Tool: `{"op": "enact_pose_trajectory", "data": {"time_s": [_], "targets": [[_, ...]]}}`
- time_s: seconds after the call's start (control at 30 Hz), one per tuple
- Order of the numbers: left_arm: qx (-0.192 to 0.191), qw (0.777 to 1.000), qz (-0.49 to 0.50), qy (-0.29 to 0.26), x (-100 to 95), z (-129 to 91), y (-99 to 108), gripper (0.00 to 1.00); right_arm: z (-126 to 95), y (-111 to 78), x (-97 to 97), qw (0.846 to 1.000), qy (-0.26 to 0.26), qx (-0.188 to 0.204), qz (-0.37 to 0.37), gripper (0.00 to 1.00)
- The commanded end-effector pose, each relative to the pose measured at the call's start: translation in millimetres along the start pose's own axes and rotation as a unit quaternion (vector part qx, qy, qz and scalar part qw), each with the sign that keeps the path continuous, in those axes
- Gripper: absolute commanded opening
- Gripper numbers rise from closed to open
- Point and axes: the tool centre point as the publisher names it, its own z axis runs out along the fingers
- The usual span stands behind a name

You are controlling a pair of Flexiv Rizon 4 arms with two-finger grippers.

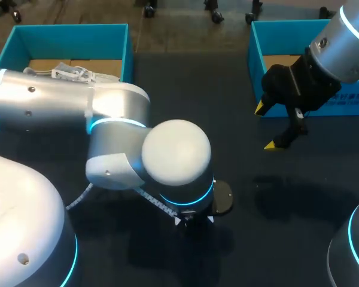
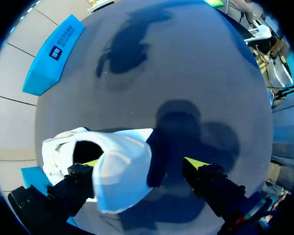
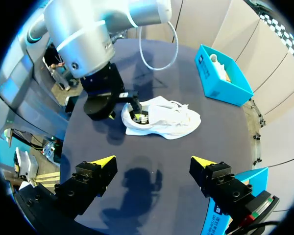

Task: Take the shoe out of the shoebox, open the shoe tongue, remove and reinsert the insole, then place the shoe into the shoebox

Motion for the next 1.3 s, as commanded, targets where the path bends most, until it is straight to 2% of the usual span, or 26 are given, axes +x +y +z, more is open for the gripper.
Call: {"op": "enact_pose_trajectory", "data": {"time_s": [0.03,0.13,0.17,0.2,0.23,0.3,0.37,0.4,0.63,0.77,0.87,1.1,1.3], "targets": [[-0.004,1.0,-0.002,0.006,2.2,15.8,-5.0,0.91,1.7,0.4,-0.6,1.0,0.0,0.001,0.001,1.0],[-0.007,1.0,-0.004,0.012,2.1,18.4,-3.5,0.63,1.7,0.4,-0.6,1.0,0.0,0.001,0.001,1.0],[-0.009,1.0,-0.005,0.013,2.2,19.4,-3.2,0.57,1.7,0.4,-0.6,1.0,0.0,0.001,0.001,1.0],[-0.009,1.0,-0.004,0.019,2.6,19.9,-3.1,0.44,1.7,0.4,-0.6,1.0,0.0,0.001,0.001,1.0],[-0.009,1.0,-0.005,0.019,2.7,20.1,-2.9,0.4,1.7,0.4,-0.6,1.0,0.0,0.001,0.001,1.0],[-0.009,0.999,-0.008,0.032,3.6,19.9,-1.9,0.23,1.7,0.4,-0.6,1.0,0.0,0.001,0.001,1.0],[-0.01,0.999,-0.009,0.034,3.7,19.3,-0.5,0.13,1.7,0.4,-0.6,1.0,0.0,0.001,0.001,1.0],[-0.011,0.999,-0.01,0.035,4.2,18.8,0.5,0.0,1.7,0.4,-0.6,1.0,0.0,0.001,0.001,1.0],[-0.016,0.998,-0.007,0.062,5.4,8.8,7.1,0.0,1.7,0.4,-0.6,1.0,0.0,0.001,0.001,1.0],[-0.015,0.997,-0.007,0.079,2.1,-9.2,12.9,0.0,1.7,0.4,-0.6,1.0,0.0,0.001,0.001,1.0],[-0.03,0.995,-0.014,0.094,-2.8,-23.1,16.8,0.0,1.7,0.4,-0.6,1.0,0.0,0.001,0.001,1.0],[-0.045,0.988,-0.045,0.141,-21.4,-56.0,28.8,0.0,1.7,0.4,-0.6,1.0,0.0,0.001,0.001,1.0],[-0.05,0.986,-0.041,0.151,-36.6,-85.1,34.9,0.0,1.7,0.4,-0.6,1.0,0.0,0.001,0.001,1.0]]}}
